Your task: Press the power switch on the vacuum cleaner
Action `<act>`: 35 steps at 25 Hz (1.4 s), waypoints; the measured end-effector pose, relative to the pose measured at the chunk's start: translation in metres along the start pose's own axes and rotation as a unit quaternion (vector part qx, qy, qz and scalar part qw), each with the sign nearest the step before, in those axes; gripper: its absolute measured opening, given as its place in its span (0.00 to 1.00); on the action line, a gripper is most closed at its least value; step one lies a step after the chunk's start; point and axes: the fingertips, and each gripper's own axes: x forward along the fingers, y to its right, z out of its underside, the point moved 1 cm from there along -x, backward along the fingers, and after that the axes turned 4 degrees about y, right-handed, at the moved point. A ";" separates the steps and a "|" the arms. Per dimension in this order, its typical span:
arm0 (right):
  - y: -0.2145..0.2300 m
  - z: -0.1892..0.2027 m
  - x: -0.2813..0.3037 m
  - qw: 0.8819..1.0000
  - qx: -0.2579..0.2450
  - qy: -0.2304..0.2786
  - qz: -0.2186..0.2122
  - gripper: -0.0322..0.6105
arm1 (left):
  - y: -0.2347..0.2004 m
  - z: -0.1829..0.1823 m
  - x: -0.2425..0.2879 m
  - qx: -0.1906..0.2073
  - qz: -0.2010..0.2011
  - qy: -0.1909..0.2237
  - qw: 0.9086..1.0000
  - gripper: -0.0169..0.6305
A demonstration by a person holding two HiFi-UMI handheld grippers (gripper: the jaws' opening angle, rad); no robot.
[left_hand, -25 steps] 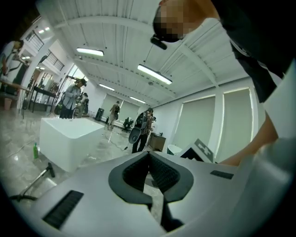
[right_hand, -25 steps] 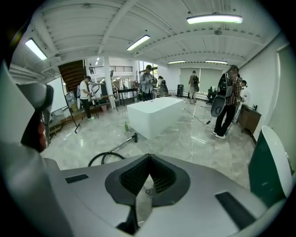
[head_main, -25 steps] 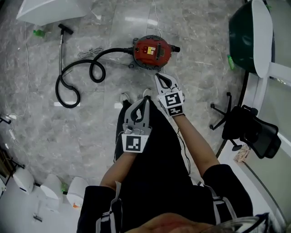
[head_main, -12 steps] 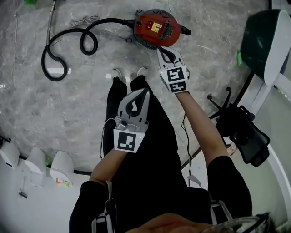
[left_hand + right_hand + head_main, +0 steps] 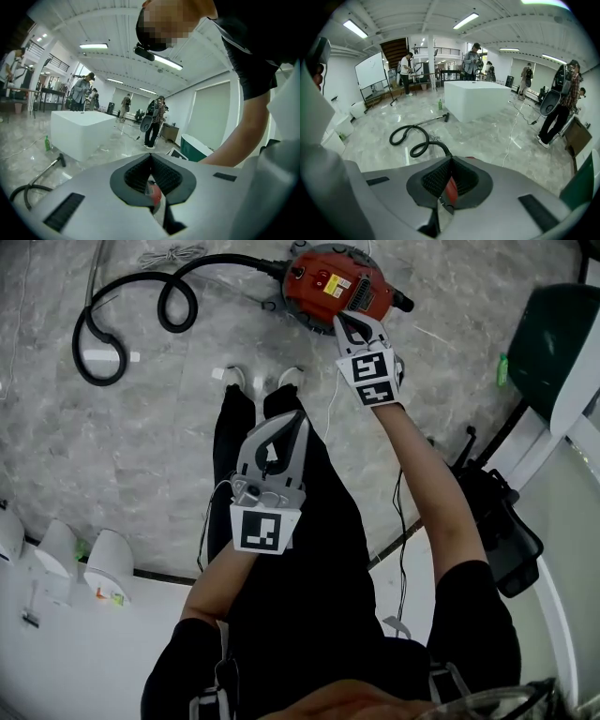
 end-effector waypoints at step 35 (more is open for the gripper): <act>0.065 0.086 0.178 0.987 -0.075 -0.141 -0.024 0.07 | -0.038 0.051 -0.009 -0.045 -0.115 0.001 0.992 0.05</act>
